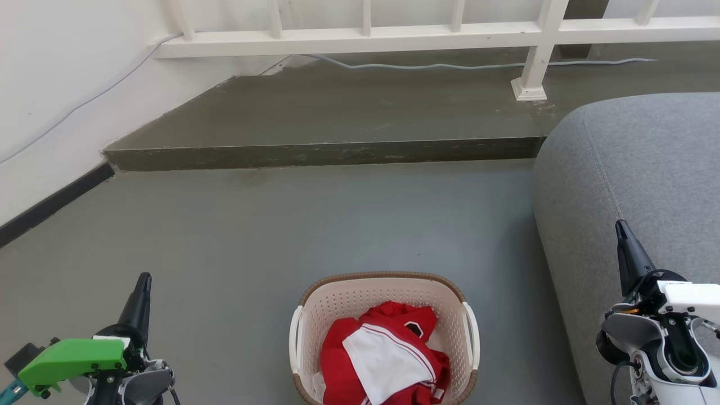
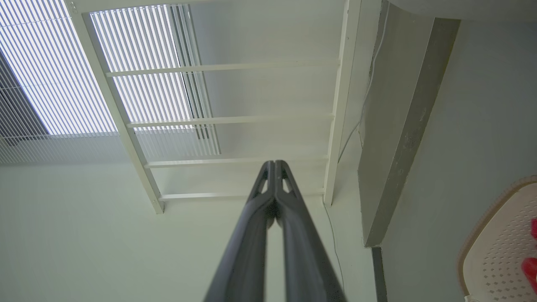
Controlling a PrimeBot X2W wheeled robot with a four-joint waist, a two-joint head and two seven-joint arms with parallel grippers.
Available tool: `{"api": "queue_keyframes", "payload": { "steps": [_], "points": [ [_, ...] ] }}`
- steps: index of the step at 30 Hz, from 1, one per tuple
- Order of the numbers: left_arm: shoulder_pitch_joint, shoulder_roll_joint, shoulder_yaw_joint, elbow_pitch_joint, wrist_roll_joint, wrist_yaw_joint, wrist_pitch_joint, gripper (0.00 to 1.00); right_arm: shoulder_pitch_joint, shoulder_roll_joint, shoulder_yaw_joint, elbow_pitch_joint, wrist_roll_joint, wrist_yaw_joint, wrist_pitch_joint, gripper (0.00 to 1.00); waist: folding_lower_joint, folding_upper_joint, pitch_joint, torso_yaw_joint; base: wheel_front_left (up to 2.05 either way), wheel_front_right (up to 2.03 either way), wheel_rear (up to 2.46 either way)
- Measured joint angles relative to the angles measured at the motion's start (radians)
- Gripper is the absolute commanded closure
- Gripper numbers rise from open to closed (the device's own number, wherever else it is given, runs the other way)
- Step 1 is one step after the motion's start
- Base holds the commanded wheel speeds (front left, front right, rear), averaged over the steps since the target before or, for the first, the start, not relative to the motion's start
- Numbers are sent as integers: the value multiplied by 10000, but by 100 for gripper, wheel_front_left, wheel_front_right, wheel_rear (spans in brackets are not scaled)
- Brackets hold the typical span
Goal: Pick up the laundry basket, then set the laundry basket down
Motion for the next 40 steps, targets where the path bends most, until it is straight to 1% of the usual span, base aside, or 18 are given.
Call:
{"api": "queue_keyframes", "payload": {
  "steps": [40],
  "points": [
    [0,-2,2,-15,-2,-2,-2,100,0,4,-2,-17,15,0,0,100,0,0,1,0,0,0,0]
  ]
}}
